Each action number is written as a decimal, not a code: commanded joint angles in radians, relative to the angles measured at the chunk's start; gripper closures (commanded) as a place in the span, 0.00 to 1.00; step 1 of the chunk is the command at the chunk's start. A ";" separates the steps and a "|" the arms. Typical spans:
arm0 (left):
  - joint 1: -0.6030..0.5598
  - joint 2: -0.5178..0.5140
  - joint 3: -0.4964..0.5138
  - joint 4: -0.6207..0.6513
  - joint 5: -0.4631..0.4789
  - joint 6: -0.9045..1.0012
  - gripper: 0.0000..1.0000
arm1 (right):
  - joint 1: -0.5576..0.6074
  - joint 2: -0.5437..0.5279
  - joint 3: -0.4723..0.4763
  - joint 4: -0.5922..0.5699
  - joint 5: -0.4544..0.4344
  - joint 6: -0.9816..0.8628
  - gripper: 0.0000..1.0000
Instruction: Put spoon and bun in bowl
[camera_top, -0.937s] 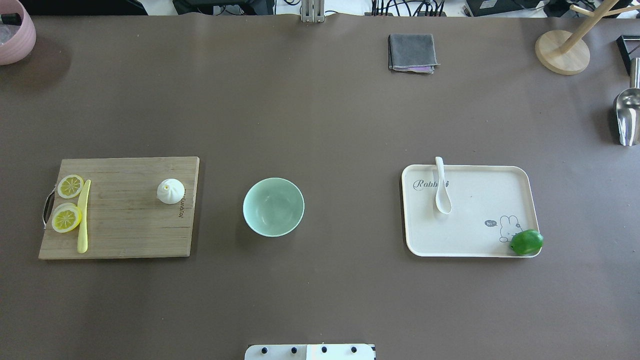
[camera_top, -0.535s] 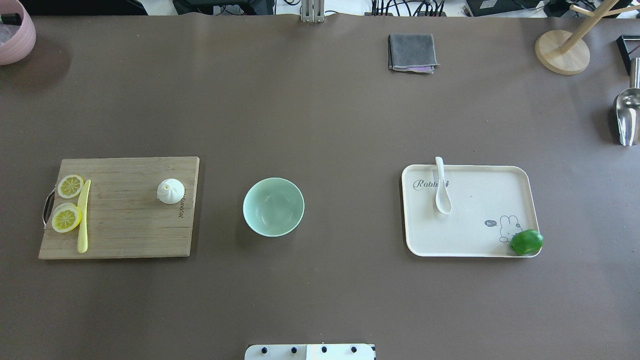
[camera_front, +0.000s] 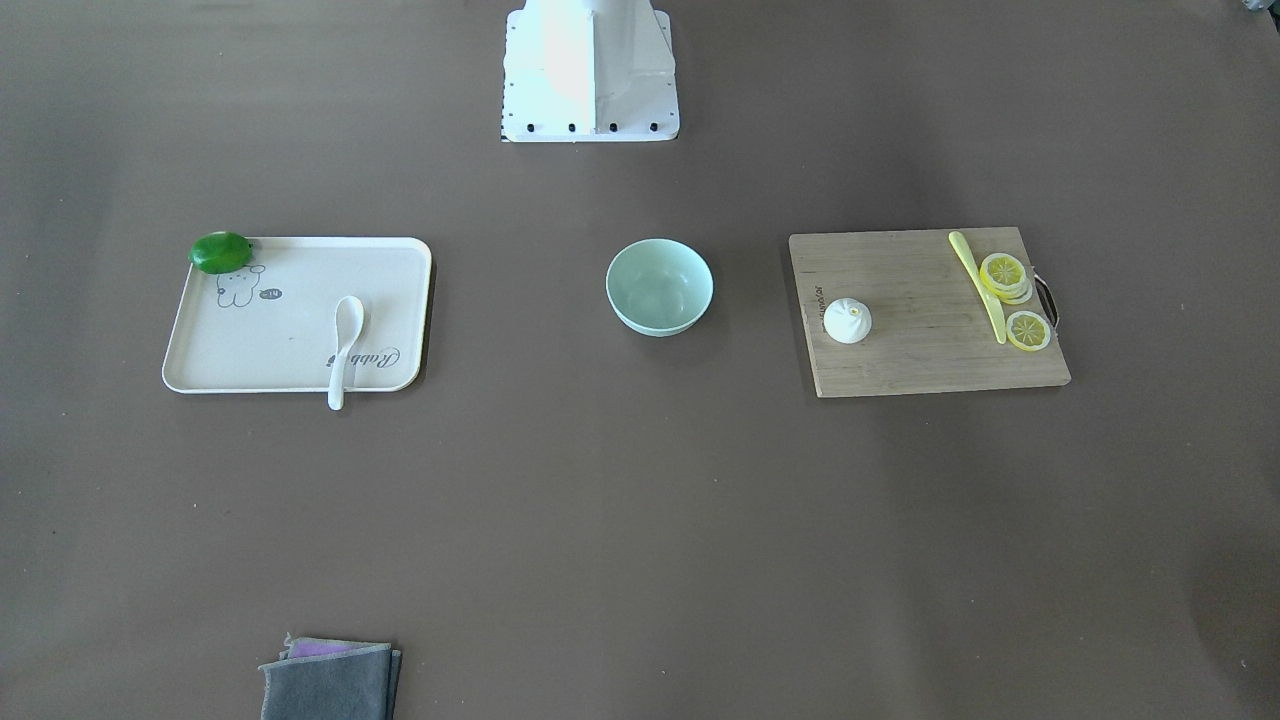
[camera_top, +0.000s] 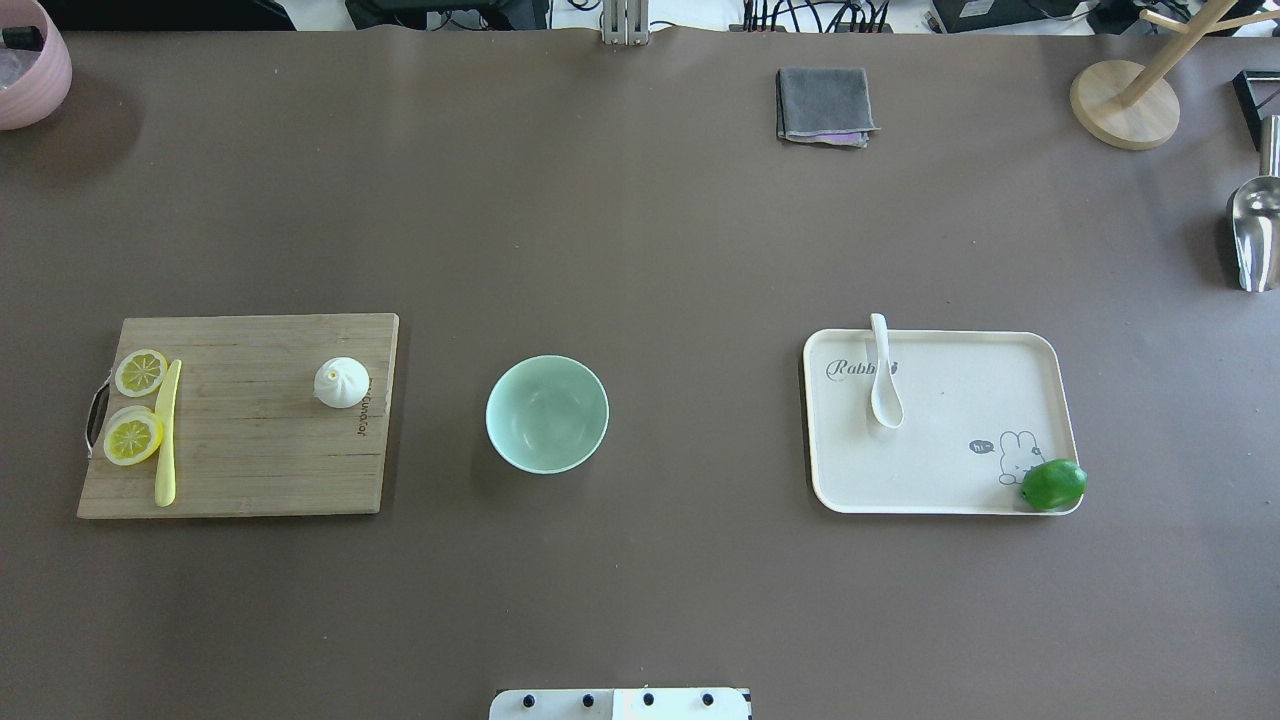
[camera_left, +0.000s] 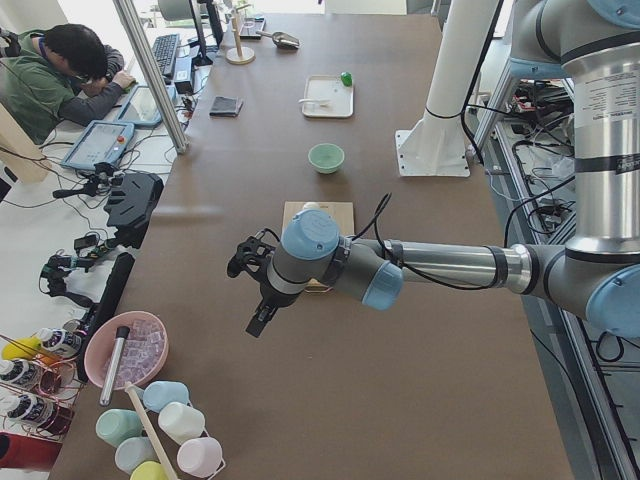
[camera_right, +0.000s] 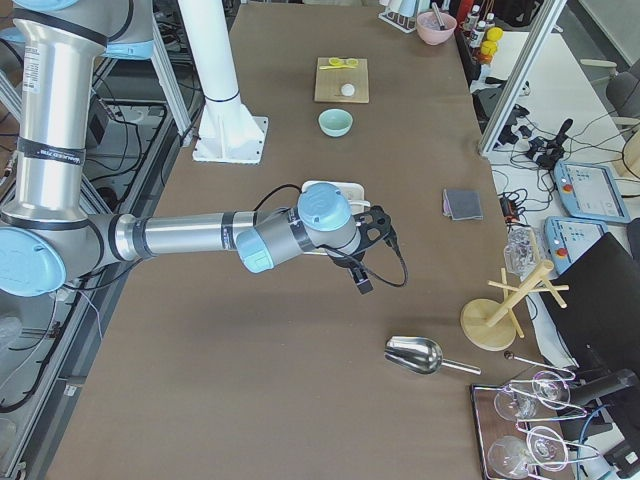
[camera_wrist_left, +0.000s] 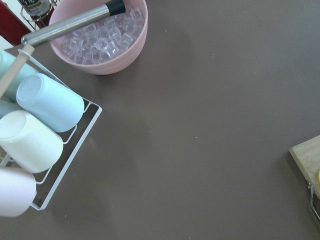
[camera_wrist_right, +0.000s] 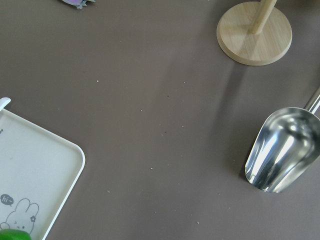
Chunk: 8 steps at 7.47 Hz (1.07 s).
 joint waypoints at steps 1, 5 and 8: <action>0.002 -0.003 0.014 -0.059 -0.071 0.004 0.01 | -0.041 0.014 0.012 0.013 0.000 0.170 0.00; 0.047 0.019 0.017 -0.101 -0.128 -0.012 0.01 | -0.446 0.144 0.017 0.238 -0.262 0.853 0.00; 0.058 0.020 0.018 -0.099 -0.129 -0.012 0.01 | -0.858 0.261 -0.041 0.233 -0.768 1.117 0.00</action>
